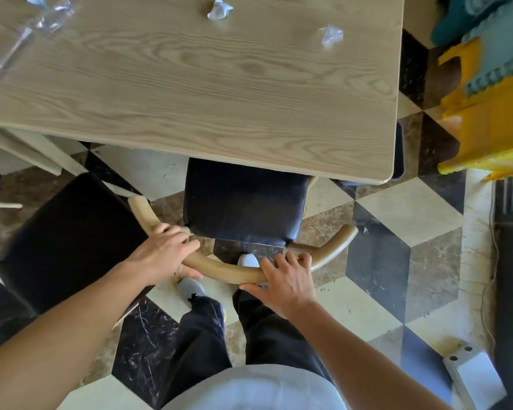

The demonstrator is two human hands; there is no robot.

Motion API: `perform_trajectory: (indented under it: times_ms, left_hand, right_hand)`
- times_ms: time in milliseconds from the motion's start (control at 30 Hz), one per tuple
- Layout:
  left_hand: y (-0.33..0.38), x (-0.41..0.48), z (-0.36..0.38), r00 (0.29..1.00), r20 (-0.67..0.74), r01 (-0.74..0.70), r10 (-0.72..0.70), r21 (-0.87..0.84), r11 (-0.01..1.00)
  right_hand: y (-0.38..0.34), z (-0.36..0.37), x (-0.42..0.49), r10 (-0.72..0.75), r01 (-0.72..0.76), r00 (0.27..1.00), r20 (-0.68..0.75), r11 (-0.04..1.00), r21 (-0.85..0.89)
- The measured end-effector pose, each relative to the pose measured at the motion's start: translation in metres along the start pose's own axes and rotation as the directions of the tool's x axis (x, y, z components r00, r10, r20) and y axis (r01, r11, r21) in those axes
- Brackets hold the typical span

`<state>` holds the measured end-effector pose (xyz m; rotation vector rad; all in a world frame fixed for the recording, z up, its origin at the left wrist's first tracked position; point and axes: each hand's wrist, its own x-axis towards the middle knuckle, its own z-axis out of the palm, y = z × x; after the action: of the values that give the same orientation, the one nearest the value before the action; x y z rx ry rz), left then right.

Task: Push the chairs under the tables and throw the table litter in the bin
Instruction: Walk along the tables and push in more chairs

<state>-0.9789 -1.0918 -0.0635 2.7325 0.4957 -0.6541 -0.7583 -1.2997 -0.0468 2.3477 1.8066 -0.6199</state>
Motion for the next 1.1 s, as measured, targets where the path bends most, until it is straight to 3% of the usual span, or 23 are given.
perform_trajectory:
  times_ms: [233, 667, 833, 967, 1100]
  left_hand:
    - [-0.012, 0.011, -0.003, 0.999, -0.043, -0.022, 0.023, 0.015, 1.0]
    - [0.002, 0.031, -0.006, 0.955, -0.291, -0.037, 0.055, 0.068, 0.997]
    - [0.002, 0.031, -0.004, 0.955, -0.292, -0.034, 0.053, 0.069, 0.997]
    - [0.003, 0.031, -0.004, 0.954, -0.297, -0.03, 0.048, 0.062, 0.998]
    - [0.003, 0.032, -0.004, 0.957, -0.289, -0.017, 0.033, 0.06, 0.998]
  right_hand:
    - [0.007, -0.009, 0.017, -0.011, 0.012, 0.999, 0.048, 0.999, -0.041]
    - [0.045, -0.013, 0.035, -0.104, 0.097, 0.991, -0.08, 0.992, -0.081]
    - [0.053, -0.012, 0.041, -0.143, 0.137, 0.986, -0.085, 0.988, -0.07]
    - [0.062, -0.014, 0.057, -0.271, 0.267, 0.962, -0.034, 0.96, -0.086]
    - [0.066, -0.009, 0.06, -0.305, 0.3, 0.948, -0.093, 0.952, -0.059]
